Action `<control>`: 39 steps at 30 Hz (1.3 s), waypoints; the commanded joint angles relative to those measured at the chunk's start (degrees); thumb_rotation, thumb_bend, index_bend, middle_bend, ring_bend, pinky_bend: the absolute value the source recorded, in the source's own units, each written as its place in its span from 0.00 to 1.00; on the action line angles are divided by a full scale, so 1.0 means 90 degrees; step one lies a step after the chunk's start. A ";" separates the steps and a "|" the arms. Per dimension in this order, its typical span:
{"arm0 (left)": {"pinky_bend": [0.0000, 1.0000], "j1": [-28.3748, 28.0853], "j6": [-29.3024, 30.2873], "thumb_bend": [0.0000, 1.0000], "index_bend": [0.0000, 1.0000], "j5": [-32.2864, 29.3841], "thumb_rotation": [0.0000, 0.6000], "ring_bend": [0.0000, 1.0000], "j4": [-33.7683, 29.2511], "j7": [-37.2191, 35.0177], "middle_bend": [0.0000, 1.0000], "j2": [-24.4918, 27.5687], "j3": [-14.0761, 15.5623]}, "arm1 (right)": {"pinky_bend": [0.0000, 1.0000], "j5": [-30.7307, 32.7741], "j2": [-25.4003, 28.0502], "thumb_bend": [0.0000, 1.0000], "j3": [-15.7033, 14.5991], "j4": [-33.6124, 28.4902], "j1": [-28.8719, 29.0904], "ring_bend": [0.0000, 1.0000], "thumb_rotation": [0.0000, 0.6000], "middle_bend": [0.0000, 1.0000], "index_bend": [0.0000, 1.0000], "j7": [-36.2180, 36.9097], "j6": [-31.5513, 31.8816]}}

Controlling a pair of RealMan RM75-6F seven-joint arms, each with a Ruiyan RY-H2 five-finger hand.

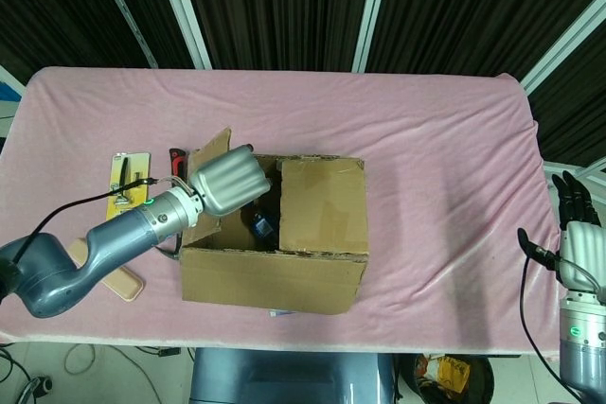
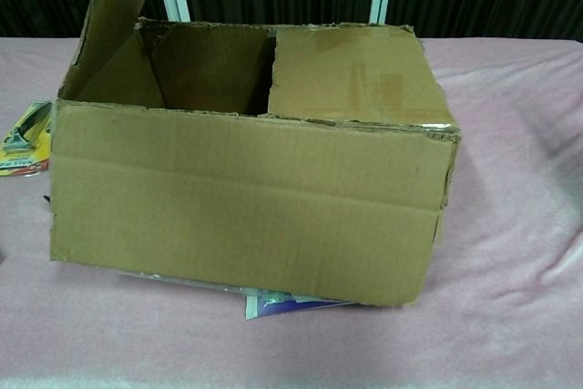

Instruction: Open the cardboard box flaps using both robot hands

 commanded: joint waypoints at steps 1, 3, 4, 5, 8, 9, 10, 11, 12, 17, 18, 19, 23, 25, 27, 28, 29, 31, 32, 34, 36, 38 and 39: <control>0.49 0.0179 0.0102 1.00 0.54 0.0042 1.00 0.56 -0.0191 -0.0165 0.73 0.0308 -0.0042 | 0.21 -0.0015 -0.0002 0.38 -0.0005 -0.0007 -0.0001 0.00 1.00 0.00 0.00 -0.0012 0.0002; 0.49 0.0267 0.0111 1.00 0.54 0.0093 1.00 0.56 -0.0294 -0.0221 0.73 0.0494 -0.0046 | 0.21 -0.0026 -0.0005 0.38 -0.0007 -0.0010 -0.0004 0.00 1.00 0.00 0.00 -0.0023 0.0009; 0.49 0.0307 0.0111 1.00 0.54 0.0125 1.00 0.56 -0.0330 -0.0240 0.73 0.0574 -0.0048 | 0.21 -0.0029 -0.0005 0.38 -0.0008 -0.0008 -0.0005 0.00 1.00 0.00 0.00 -0.0028 0.0010; 0.49 0.0358 0.0105 1.00 0.54 0.0171 1.00 0.56 -0.0375 -0.0260 0.73 0.0678 -0.0049 | 0.21 -0.0031 -0.0007 0.38 -0.0008 -0.0004 -0.0006 0.00 1.00 0.00 0.00 -0.0033 0.0010; 0.49 0.0477 0.0113 1.00 0.54 0.0270 1.00 0.56 -0.0484 -0.0303 0.73 0.0958 -0.0071 | 0.21 -0.0026 -0.0011 0.38 -0.0009 0.0002 -0.0008 0.00 1.00 0.00 0.00 -0.0029 -0.0003; 0.49 0.0539 0.0140 1.00 0.54 0.0310 1.00 0.56 -0.0558 -0.0329 0.73 0.1107 -0.0083 | 0.21 -0.0022 -0.0012 0.37 -0.0013 0.0005 -0.0007 0.00 1.00 0.00 0.00 -0.0030 -0.0016; 0.49 0.0611 0.0161 1.00 0.54 0.0361 1.00 0.56 -0.0644 -0.0377 0.73 0.1260 -0.0105 | 0.21 -0.0024 -0.0013 0.37 -0.0015 0.0002 -0.0005 0.00 1.00 0.00 0.00 -0.0031 -0.0026; 0.49 0.0668 0.0176 1.00 0.54 0.0401 1.00 0.56 -0.0702 -0.0417 0.73 0.1367 -0.0122 | 0.21 -0.0026 -0.0014 0.37 -0.0019 0.0001 -0.0006 0.00 1.00 0.00 0.00 -0.0032 -0.0029; 0.49 0.0730 0.0190 1.00 0.54 0.0444 1.00 0.56 -0.0761 -0.0460 0.73 0.1474 -0.0135 | 0.21 -0.0030 -0.0014 0.37 -0.0022 -0.0002 -0.0007 0.00 1.00 0.00 0.00 -0.0035 -0.0031; 0.49 0.1136 0.0229 1.00 0.54 0.0783 1.00 0.56 -0.1054 -0.0629 0.73 0.2141 -0.0145 | 0.21 -0.0047 -0.0016 0.38 -0.0024 -0.0019 -0.0012 0.00 1.00 0.00 0.00 -0.0041 -0.0024; 0.49 0.1265 0.0255 1.00 0.54 0.0879 1.00 0.56 -0.1115 -0.0678 0.73 0.2316 -0.0138 | 0.21 -0.0044 -0.0015 0.38 -0.0025 -0.0028 -0.0014 0.00 1.00 0.00 0.00 -0.0037 -0.0030; 0.49 0.1400 0.0291 1.00 0.54 0.0936 1.00 0.56 -0.1147 -0.0722 0.73 0.2479 -0.0107 | 0.21 -0.0045 -0.0014 0.38 -0.0028 -0.0036 -0.0014 0.00 1.00 0.00 0.00 -0.0036 -0.0036; 0.49 0.1961 0.0555 1.00 0.53 0.1287 1.00 0.56 -0.1257 -0.1022 0.73 0.2930 -0.0048 | 0.21 -0.0069 -0.0017 0.38 -0.0041 -0.0062 -0.0013 0.00 1.00 0.00 0.00 -0.0067 -0.0038; 0.49 0.2208 0.0698 1.00 0.53 0.1442 1.00 0.56 -0.1218 -0.1173 0.73 0.2998 -0.0027 | 0.21 -0.0089 -0.0018 0.38 -0.0051 -0.0073 -0.0012 0.00 1.00 0.00 0.00 -0.0084 -0.0036; 0.49 0.2463 0.0849 1.00 0.53 0.1592 1.00 0.56 -0.1112 -0.1332 0.72 0.2979 -0.0011 | 0.21 -0.0105 -0.0020 0.38 -0.0061 -0.0087 -0.0013 0.00 1.00 0.00 0.00 -0.0097 -0.0033; 0.49 0.2559 0.0891 1.00 0.53 0.1635 1.00 0.55 -0.1063 -0.1404 0.72 0.2948 -0.0005 | 0.21 -0.0106 -0.0020 0.38 -0.0064 -0.0095 -0.0015 0.00 1.00 0.00 0.00 -0.0102 -0.0034; 0.49 0.2649 0.0922 1.00 0.53 0.1676 1.00 0.55 -0.1014 -0.1469 0.72 0.2911 0.0002 | 0.21 -0.0108 -0.0018 0.38 -0.0065 -0.0102 -0.0017 0.00 1.00 0.00 0.00 -0.0107 -0.0032; 0.49 0.2821 0.0983 1.00 0.53 0.1764 1.00 0.55 -0.0913 -0.1564 0.72 0.2818 0.0022 | 0.21 -0.0119 -0.0013 0.38 -0.0059 -0.0112 -0.0019 0.00 1.00 0.00 0.00 -0.0113 -0.0014; 0.49 0.2909 0.1017 1.00 0.53 0.1804 1.00 0.55 -0.0861 -0.1601 0.72 0.2764 0.0038 | 0.21 -0.0122 -0.0012 0.38 -0.0055 -0.0115 -0.0021 0.00 1.00 0.00 0.00 -0.0114 -0.0005; 0.49 0.3115 0.1079 1.00 0.53 0.1863 1.00 0.55 -0.0733 -0.1679 0.72 0.2630 0.0088 | 0.21 -0.0122 -0.0009 0.38 -0.0048 -0.0119 -0.0026 0.00 1.00 0.00 0.00 -0.0110 0.0006; 0.49 0.3274 0.1121 1.00 0.53 0.1893 1.00 0.55 -0.0604 -0.1723 0.72 0.2513 0.0129 | 0.21 -0.0114 -0.0008 0.38 -0.0046 -0.0120 -0.0026 0.00 1.00 0.00 0.00 -0.0104 -0.0003; 0.49 0.3449 0.1188 1.00 0.53 0.1918 1.00 0.55 -0.0465 -0.1761 0.72 0.2395 0.0170 | 0.21 -0.0101 -0.0007 0.38 -0.0044 -0.0125 -0.0025 0.00 1.00 0.00 0.00 -0.0100 -0.0018; 0.49 0.3524 0.1223 1.00 0.53 0.1930 1.00 0.55 -0.0415 -0.1780 0.72 0.2355 0.0188 | 0.21 -0.0096 -0.0007 0.38 -0.0041 -0.0127 -0.0026 0.00 1.00 0.00 0.00 -0.0099 -0.0020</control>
